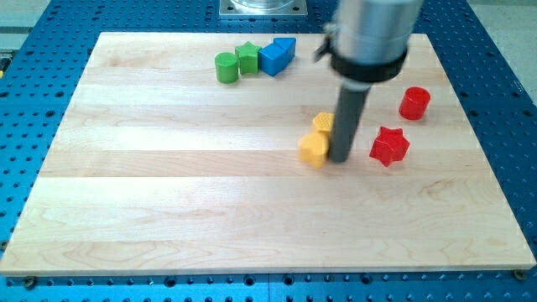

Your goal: Move the hexagon into the heart

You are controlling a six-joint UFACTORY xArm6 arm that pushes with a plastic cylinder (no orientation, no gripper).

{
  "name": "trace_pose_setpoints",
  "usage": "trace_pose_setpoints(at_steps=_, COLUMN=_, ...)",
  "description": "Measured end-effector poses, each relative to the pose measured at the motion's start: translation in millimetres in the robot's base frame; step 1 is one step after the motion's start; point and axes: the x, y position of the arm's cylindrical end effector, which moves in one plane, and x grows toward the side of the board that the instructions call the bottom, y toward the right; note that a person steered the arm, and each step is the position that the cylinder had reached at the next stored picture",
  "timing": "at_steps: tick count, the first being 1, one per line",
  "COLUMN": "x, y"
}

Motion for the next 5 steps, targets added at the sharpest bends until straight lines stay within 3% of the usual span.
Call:
trace_pose_setpoints(at_steps=1, x=7, y=-8)
trace_pose_setpoints(at_steps=2, x=5, y=-63)
trace_pose_setpoints(at_steps=3, x=-3, y=3)
trace_pose_setpoints(at_steps=4, x=-52, y=22)
trace_pose_setpoints(at_steps=5, x=-70, y=29)
